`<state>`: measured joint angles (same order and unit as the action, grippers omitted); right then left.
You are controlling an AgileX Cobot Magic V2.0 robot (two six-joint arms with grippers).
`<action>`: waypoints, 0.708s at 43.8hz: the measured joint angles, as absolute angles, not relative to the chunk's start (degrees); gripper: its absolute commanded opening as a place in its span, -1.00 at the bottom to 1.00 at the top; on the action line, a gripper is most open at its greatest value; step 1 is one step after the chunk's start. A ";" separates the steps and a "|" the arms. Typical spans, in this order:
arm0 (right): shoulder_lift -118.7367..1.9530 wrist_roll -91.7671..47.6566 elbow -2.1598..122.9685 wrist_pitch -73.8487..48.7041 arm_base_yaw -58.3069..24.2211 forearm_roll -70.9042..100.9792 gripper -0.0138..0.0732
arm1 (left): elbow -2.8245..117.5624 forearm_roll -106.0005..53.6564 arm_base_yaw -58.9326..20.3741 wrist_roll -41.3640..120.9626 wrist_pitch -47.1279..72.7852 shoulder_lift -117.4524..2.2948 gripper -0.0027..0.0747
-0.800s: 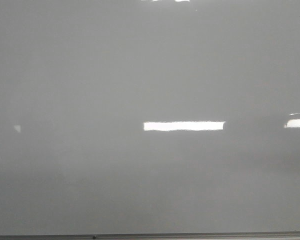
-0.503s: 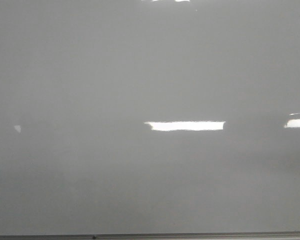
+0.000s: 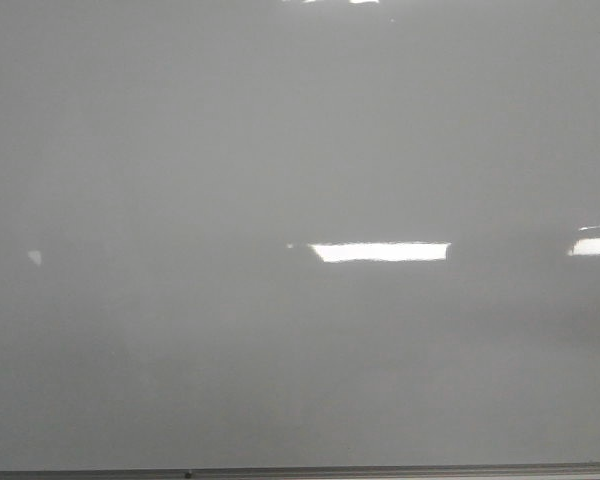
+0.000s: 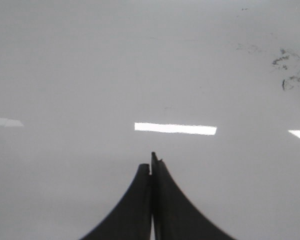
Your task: Write number 7 on whiteboard
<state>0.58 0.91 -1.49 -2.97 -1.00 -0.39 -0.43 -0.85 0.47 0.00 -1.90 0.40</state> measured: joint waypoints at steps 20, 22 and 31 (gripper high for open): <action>0.58 1.64 11.73 -10.28 -1.00 2.72 -0.84 | 10.83 -5.73 0.47 0.00 3.93 0.40 -0.99; 0.40 1.08 14.04 -12.28 -1.00 2.57 -0.84 | 14.21 -5.73 0.47 0.00 6.59 -0.06 -0.99; -6.77 0.00 27.13 -20.93 -1.00 1.72 -0.84 | 26.30 -4.49 0.47 0.77 18.41 -6.32 -0.99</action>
<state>-6.77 0.00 27.13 -20.93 -1.00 1.72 26.30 -4.49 0.47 0.77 18.41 -6.32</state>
